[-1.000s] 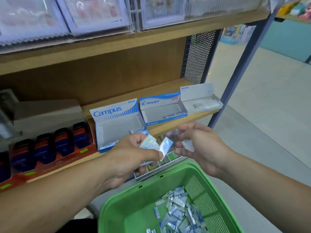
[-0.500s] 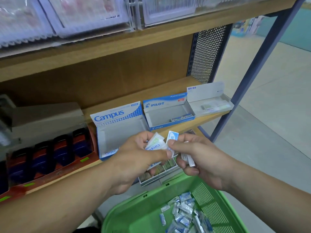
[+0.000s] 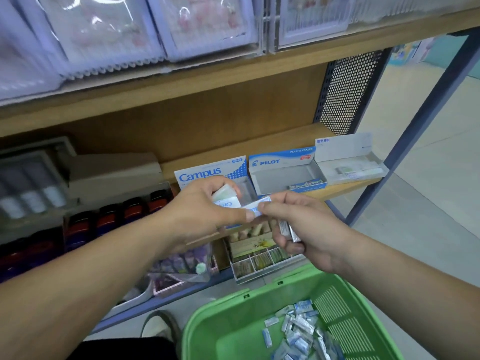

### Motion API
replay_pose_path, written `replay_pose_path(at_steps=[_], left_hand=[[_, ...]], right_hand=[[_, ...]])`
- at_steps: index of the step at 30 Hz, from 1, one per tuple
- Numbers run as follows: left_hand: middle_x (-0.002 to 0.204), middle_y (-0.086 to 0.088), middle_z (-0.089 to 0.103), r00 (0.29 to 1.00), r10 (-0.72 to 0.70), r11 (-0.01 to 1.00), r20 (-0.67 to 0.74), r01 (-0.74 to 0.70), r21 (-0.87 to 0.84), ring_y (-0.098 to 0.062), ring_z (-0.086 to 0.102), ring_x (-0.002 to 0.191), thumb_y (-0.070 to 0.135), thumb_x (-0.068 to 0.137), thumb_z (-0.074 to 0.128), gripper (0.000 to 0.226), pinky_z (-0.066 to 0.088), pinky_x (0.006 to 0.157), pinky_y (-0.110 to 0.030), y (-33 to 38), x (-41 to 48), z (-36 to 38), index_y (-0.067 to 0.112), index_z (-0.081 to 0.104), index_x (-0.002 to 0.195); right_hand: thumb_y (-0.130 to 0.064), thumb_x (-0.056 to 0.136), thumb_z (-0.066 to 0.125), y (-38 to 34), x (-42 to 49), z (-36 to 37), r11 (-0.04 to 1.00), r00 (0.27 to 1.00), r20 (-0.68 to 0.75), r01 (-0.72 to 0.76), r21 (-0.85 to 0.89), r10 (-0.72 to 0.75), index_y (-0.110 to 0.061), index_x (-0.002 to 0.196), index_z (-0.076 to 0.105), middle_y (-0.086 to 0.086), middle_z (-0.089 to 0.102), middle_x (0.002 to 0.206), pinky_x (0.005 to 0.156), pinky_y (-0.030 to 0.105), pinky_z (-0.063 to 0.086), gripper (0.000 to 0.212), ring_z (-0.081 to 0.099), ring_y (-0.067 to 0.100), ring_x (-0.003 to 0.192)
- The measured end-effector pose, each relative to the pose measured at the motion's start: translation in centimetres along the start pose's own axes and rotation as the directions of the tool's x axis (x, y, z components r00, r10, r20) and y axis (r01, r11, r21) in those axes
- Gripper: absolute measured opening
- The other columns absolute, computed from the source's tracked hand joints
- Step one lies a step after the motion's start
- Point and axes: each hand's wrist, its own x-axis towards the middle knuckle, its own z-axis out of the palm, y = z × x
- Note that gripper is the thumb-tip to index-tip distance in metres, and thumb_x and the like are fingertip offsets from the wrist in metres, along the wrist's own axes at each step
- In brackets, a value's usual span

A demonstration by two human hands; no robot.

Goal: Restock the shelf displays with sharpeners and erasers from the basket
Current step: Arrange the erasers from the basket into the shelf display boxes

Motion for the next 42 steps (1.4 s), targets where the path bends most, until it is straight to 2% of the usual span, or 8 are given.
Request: replay_pose_path(at_steps=[7,13,16,22,27,30,35,42], left_hand=[[0.090,0.004,0.071,0.999,0.044,0.973,-0.021,-0.038,0.228,-0.009,0.058,0.063,0.032,0.076,0.090,0.032,0.050,0.058,-0.023,-1.0,2.2,-4.8,0.032,0.069,0.100],[0.122,0.015,0.059,0.999,-0.001,0.800,-0.050,0.031,0.599,-0.010,0.056,0.106,0.034,0.083,0.083,0.042,0.041,0.086,-0.022,-3.2,5.5,-5.5,0.032,0.063,0.119],[0.137,0.010,0.054,0.999,-0.023,0.771,-0.022,0.032,0.636,-0.016,0.055,0.119,0.033,0.084,0.081,0.051,0.039,0.088,-0.021,-4.0,6.9,-4.8,0.028,0.059,0.130],[0.120,0.007,0.061,0.992,-0.126,0.803,-0.027,0.118,0.585,-0.014,0.060,0.098,0.029,0.079,0.084,0.056,0.041,0.067,-0.018,-5.7,8.0,-4.0,0.026,0.061,0.129],[0.100,-0.002,0.070,0.985,-0.158,0.902,-0.064,0.170,0.396,-0.012,0.070,0.069,0.018,0.083,0.082,0.032,0.051,0.058,-0.020,-5.5,8.4,-4.1,0.023,0.066,0.110],[0.103,-0.001,0.067,0.983,-0.159,0.878,-0.096,0.185,0.440,-0.016,0.069,0.081,0.012,0.084,0.079,0.033,0.051,0.057,-0.020,-5.6,8.4,-4.7,0.023,0.065,0.111],[0.100,-0.006,0.072,0.973,-0.231,0.878,0.002,0.208,0.431,-0.021,0.076,0.084,0.012,0.082,0.082,0.049,0.063,0.084,-0.037,-5.9,8.8,-3.8,0.020,0.060,0.125],[0.111,-0.001,0.064,0.977,-0.213,0.886,0.021,0.184,0.426,-0.018,0.068,0.081,0.013,0.084,0.083,0.041,0.061,0.060,-0.027,-6.5,9.0,-3.2,0.030,0.064,0.116]], right_hand=[[-0.024,0.088,0.079,-1.6,3.4,2.9,0.997,0.999,-0.007,0.037,-0.063,-0.038,-0.011,0.112,0.068,0.007,0.078,0.095,0.036,0.016,0.025,0.029,0.047,0.014,0.043],[-0.032,0.079,0.087,0.5,6.1,0.4,0.762,0.949,-0.128,0.147,-0.631,-0.289,-0.019,0.102,0.072,-0.016,0.056,0.062,0.048,0.020,0.037,0.030,0.048,0.003,0.051],[-0.042,0.081,0.084,2.2,6.2,-0.3,0.677,0.968,-0.069,0.118,-0.726,-0.242,-0.032,0.110,0.071,-0.014,0.061,0.087,0.046,0.011,0.035,0.034,0.051,-0.003,0.054],[-0.039,0.086,0.080,2.9,6.9,-0.9,0.697,0.959,-0.019,0.191,-0.691,-0.281,-0.030,0.108,0.072,-0.005,0.064,0.092,0.042,0.011,0.039,0.025,0.051,0.005,0.041],[-0.036,0.087,0.080,3.1,7.5,-0.9,0.787,0.977,0.000,0.171,-0.593,-0.212,-0.029,0.106,0.073,-0.005,0.061,0.086,0.050,0.034,0.053,0.022,0.053,0.017,0.045],[-0.036,0.088,0.078,3.3,8.0,-0.9,0.769,0.980,0.023,0.170,-0.616,-0.198,-0.029,0.118,0.070,-0.010,0.058,0.083,0.045,0.029,0.048,0.032,0.051,0.018,0.043],[-0.041,0.096,0.068,3.5,8.2,-0.8,0.672,0.984,0.079,0.168,-0.721,-0.161,-0.035,0.137,0.060,-0.009,0.058,0.090,0.040,0.018,0.041,0.042,0.048,0.004,0.034],[-0.046,0.101,0.057,2.8,8.5,-0.5,0.608,0.988,0.145,0.149,-0.780,-0.056,-0.045,0.145,0.046,-0.012,0.053,0.092,0.050,0.028,0.054,0.046,0.048,0.002,0.033]])
